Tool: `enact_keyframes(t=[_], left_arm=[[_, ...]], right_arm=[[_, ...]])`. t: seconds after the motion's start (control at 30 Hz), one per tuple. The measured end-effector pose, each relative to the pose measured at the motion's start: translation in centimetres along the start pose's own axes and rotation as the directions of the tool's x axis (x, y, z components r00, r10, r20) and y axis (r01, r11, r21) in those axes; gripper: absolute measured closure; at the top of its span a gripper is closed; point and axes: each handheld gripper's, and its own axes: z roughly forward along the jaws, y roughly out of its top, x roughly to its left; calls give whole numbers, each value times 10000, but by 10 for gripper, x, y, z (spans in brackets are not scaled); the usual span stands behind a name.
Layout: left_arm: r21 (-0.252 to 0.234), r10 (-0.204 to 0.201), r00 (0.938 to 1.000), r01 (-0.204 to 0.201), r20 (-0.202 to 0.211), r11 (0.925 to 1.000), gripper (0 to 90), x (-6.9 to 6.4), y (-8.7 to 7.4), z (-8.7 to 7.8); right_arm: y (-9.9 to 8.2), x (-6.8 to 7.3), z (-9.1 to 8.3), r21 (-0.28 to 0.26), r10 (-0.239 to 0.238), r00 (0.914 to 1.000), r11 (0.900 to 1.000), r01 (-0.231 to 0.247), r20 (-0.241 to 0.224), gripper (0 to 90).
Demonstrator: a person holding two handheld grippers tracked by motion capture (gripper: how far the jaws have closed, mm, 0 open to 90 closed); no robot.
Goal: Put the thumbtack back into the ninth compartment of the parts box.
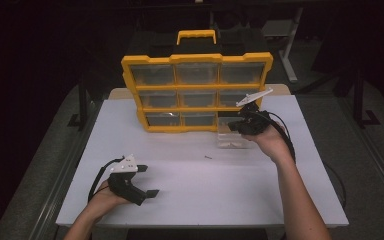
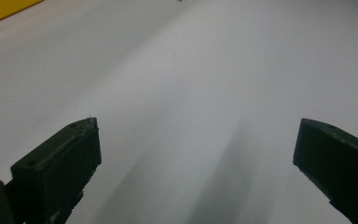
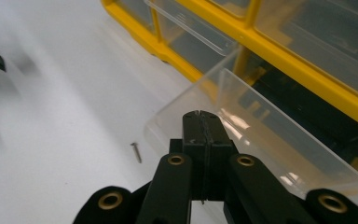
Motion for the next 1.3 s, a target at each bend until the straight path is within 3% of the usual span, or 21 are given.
enact_keyframes(t=[0.63, 1.3], left_arm=[[-23, -6, 10000, 6, -30, 10000, 6, 0, 0, -1], [-25, 19, 10000, -19, 2, 10000, 6, 0, 0, -1]], right_arm=[[8, 28, 15, 391, -622, 9957, 9971, 650, -690, 888], [-1, 55, 59, 1454, -1101, 9876, 9813, 1259, -1118, 794]])
